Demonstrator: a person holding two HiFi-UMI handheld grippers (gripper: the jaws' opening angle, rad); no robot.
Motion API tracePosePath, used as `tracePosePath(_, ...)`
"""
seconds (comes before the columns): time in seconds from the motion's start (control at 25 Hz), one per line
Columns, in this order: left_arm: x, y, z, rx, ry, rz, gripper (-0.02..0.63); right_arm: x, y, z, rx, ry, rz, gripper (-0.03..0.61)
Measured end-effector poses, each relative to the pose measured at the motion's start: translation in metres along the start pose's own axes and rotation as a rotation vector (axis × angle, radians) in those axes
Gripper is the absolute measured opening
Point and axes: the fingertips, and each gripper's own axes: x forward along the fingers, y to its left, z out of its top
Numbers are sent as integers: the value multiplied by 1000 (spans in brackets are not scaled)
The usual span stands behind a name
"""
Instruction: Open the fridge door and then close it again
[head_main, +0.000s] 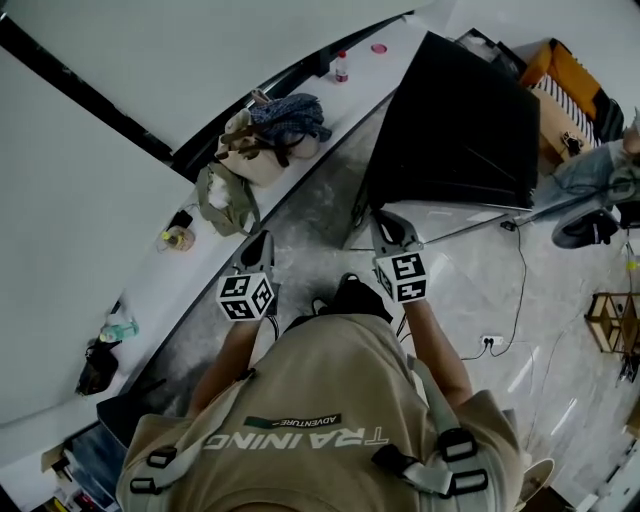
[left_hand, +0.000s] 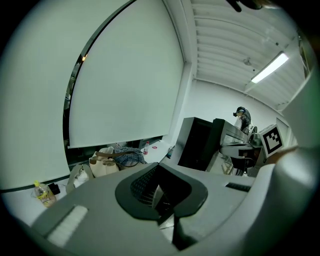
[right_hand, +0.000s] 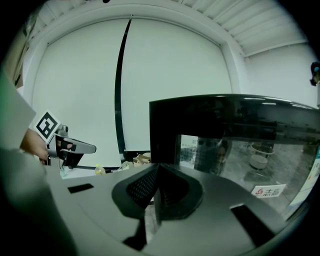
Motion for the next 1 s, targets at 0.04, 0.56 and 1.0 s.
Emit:
tracePosePath(0.04,2,0,0,-2,6,-6,0,1,-1,1,4,0,-4,-5)
tracePosePath(0.56,49,-1,21,88,60,-55,0,20,-16,11,79,-29,-28,-5)
tracePosePath(1.0,99,-15,49,129,79,-84,0,45,-32,16,70,-36,13,-5)
